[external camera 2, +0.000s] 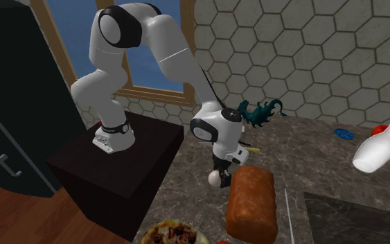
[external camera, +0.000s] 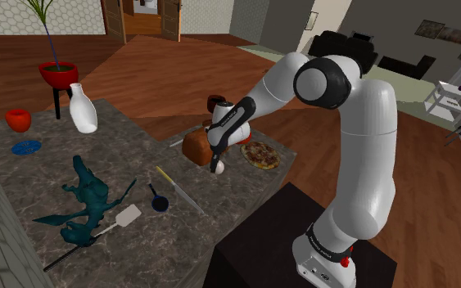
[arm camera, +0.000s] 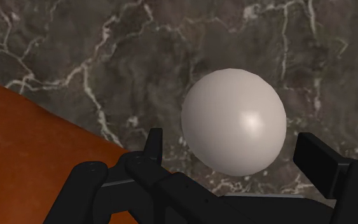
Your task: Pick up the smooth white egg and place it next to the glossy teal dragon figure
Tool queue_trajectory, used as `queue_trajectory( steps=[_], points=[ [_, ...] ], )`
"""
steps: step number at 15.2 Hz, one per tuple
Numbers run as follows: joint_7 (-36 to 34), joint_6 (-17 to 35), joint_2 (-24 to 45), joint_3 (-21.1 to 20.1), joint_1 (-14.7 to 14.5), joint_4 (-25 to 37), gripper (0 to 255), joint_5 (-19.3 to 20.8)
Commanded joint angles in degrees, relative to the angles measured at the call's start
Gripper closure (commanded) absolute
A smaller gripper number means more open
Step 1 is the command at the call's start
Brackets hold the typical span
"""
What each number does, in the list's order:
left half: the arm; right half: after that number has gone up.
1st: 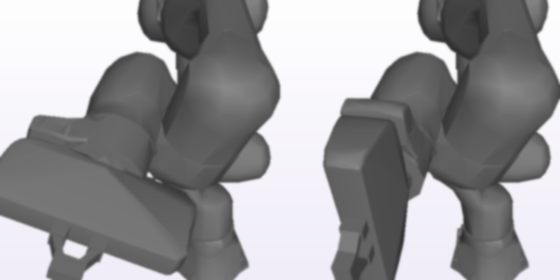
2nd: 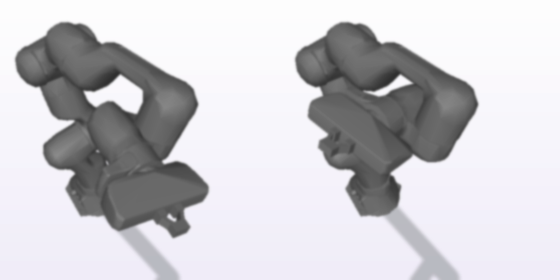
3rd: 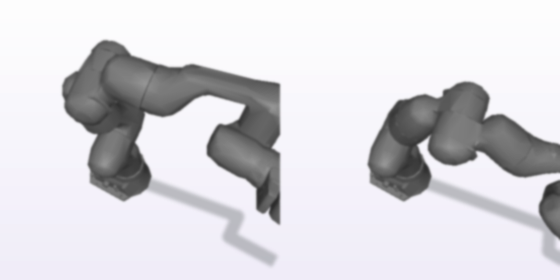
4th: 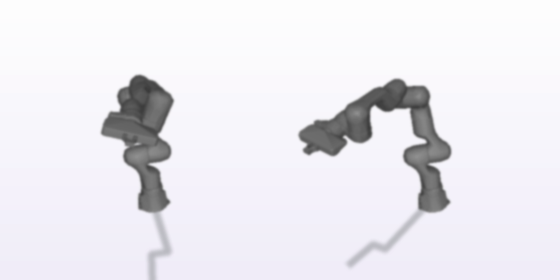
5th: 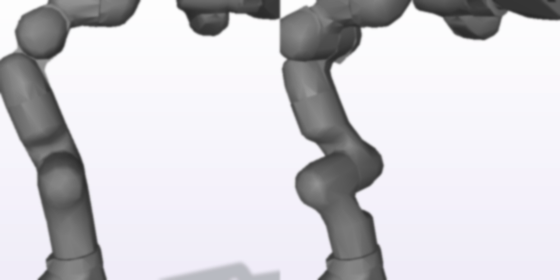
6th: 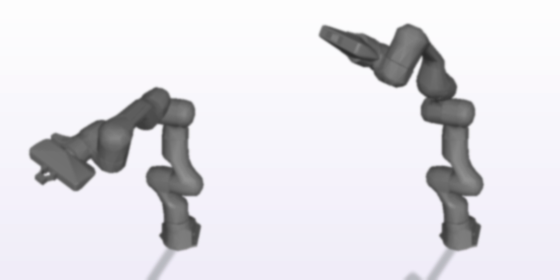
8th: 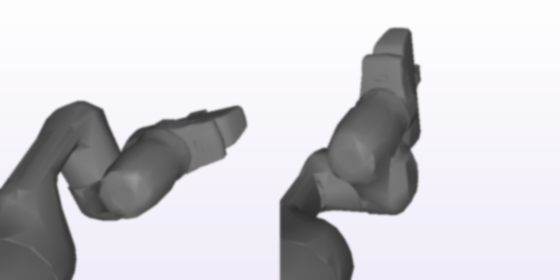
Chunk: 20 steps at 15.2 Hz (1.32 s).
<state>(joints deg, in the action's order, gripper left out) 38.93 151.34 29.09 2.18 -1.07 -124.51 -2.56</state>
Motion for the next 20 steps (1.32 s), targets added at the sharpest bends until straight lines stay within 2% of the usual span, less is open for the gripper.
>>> queue_trajectory(
  steps=[1,4,5,14,20],
  points=[
    [0.0,0.1,0.0,0.0,0.0,0.0,0,0.0],
    [0.0,0.0,0.0,0.0,0.0,0.0,0,0.0],
    [0.0,0.0,0.0,0.0,0.0,0.0,255,0.0],
    [0.0,0.1,0.0,0.0,0.0,0.0,255,0.0],
    [-0.2,-3.4,-4.2,0.3,-0.2,-0.8,255,0.3]
  ],
)
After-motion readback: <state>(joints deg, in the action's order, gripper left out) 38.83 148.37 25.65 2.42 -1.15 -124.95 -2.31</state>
